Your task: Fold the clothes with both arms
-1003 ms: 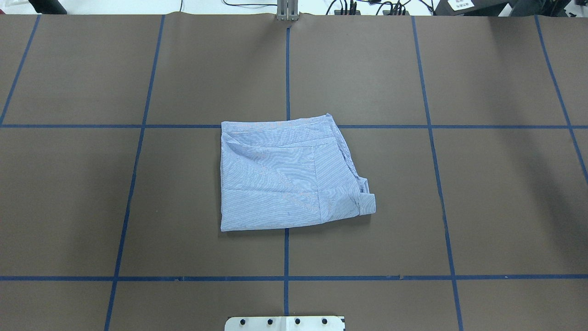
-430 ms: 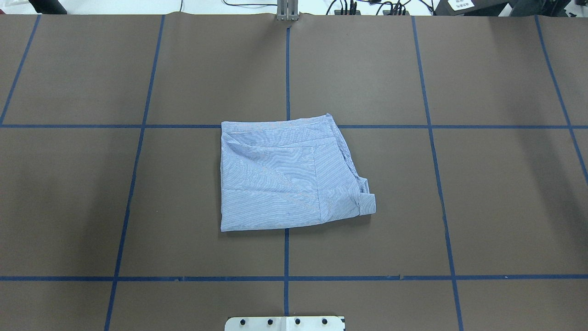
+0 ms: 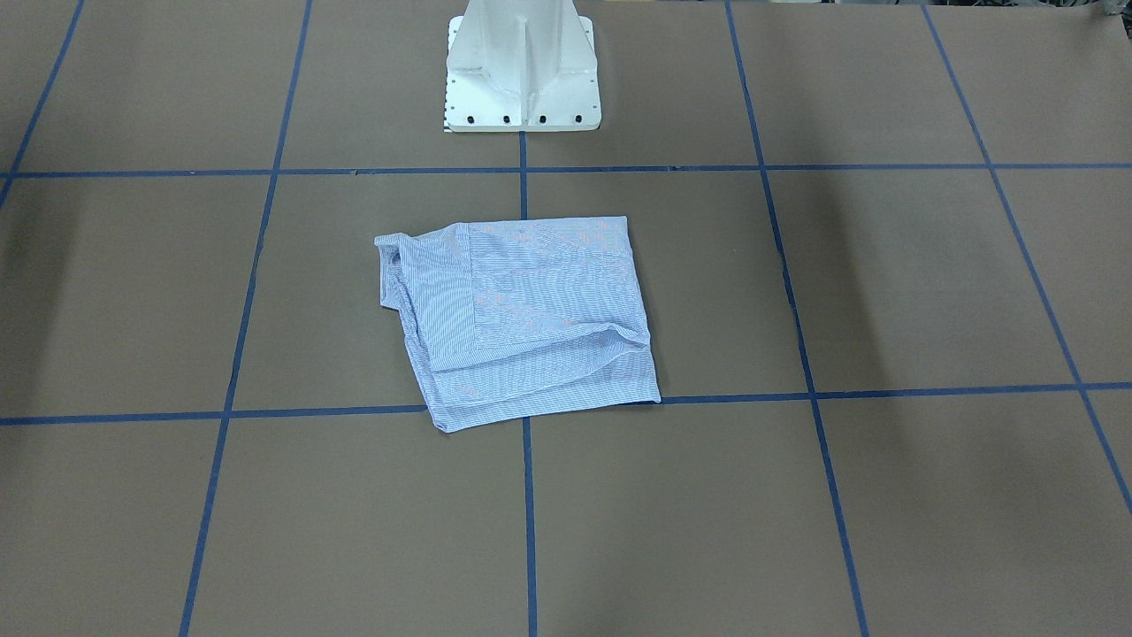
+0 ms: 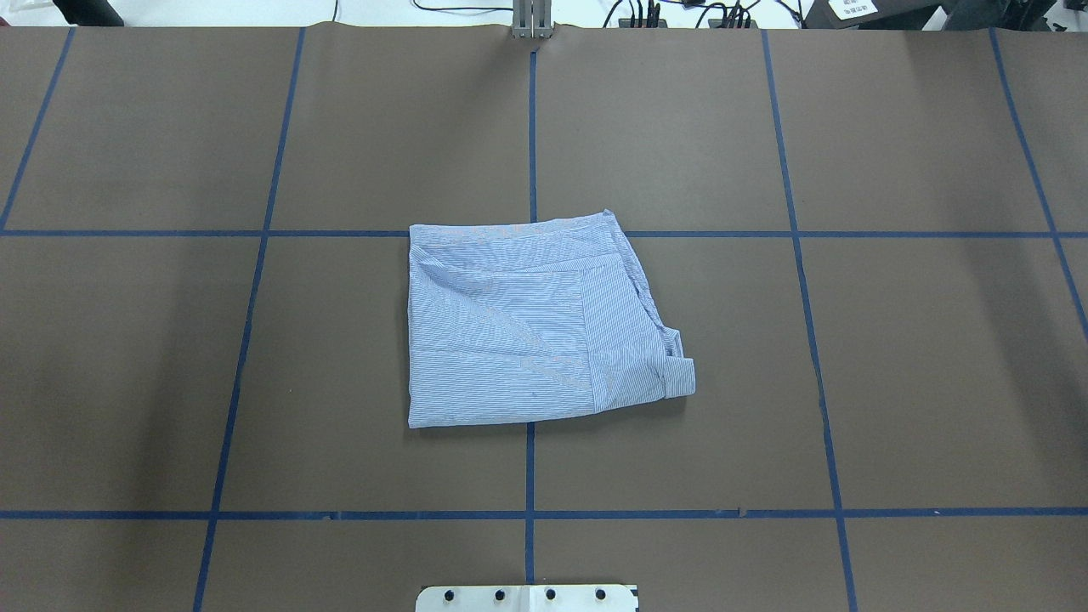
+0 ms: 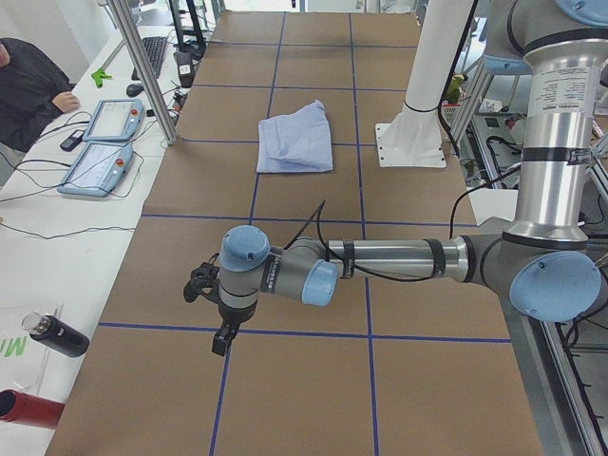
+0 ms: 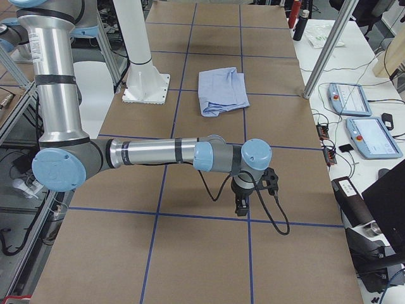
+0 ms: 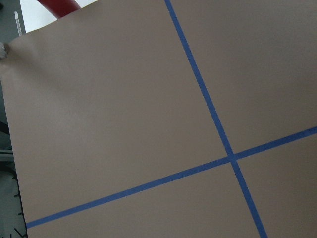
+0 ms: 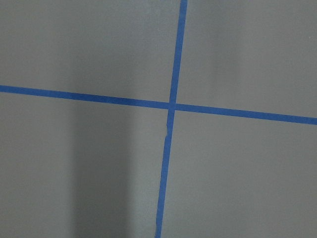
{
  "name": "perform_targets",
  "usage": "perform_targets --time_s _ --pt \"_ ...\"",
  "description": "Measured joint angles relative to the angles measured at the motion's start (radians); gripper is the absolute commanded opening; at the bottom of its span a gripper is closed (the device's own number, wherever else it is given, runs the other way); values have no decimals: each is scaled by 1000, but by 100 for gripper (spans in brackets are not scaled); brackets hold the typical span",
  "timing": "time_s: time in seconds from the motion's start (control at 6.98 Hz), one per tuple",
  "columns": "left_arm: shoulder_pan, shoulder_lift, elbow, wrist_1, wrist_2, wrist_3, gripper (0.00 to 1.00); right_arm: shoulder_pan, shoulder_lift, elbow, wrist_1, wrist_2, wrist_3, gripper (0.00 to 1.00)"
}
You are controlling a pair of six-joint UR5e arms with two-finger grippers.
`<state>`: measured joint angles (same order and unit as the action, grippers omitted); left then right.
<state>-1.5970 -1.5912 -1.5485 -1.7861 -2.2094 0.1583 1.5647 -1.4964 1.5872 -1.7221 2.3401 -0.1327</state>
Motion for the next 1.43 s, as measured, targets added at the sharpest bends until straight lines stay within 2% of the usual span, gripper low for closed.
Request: perform_targets --time_s 0.29,0.57,0.86,1.43 --pt "2 -12 -74 187 -38 -40 99 0 -2 4 0 4 5 100" --pt "10 -13 -97 282 -150 -141 99 0 -3 5 -1 1 9 100" --pt "19 -11 -73 294 -172 -160 99 0 -6 4 -1 -6 10 100" --pt "22 -10 -56 275 -128 -162 99 0 -17 4 -1 -11 10 100"
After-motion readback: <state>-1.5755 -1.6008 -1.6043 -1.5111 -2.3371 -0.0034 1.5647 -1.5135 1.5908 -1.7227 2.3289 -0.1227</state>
